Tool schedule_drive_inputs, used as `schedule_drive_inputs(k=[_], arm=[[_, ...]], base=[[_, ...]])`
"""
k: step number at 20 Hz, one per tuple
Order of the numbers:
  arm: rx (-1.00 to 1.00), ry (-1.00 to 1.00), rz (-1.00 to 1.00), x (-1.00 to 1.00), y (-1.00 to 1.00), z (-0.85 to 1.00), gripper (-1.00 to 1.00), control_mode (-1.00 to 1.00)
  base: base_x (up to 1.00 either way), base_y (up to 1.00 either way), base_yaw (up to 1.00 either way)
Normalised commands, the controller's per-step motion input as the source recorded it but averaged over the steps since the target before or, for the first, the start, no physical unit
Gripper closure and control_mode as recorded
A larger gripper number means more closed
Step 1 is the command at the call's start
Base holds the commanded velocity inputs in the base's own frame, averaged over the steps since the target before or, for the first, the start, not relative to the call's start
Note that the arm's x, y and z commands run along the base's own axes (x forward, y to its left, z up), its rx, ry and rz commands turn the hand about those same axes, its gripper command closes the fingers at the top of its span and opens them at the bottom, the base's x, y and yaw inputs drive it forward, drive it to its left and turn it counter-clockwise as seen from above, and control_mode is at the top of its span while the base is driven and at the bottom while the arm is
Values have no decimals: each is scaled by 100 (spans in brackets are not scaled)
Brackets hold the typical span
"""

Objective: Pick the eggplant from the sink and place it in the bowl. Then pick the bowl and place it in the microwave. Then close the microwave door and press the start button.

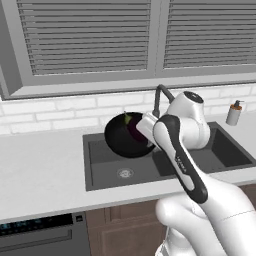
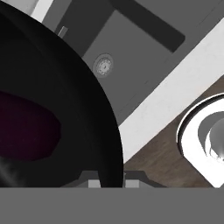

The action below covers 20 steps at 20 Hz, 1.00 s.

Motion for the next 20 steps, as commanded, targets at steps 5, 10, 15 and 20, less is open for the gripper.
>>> schedule_drive_inputs(k=[5,10,15,20], arm=[[-1,1,0,-1,2,0,100,-100],[0,0,-3,-17,0,0,100,100],[0,0,0,0,0,0,100,100],[0,0,0,0,0,0,100,100]], base=[[0,0,0],[-20,0,-10],[-64,0,-50],[-41,0,-70]])
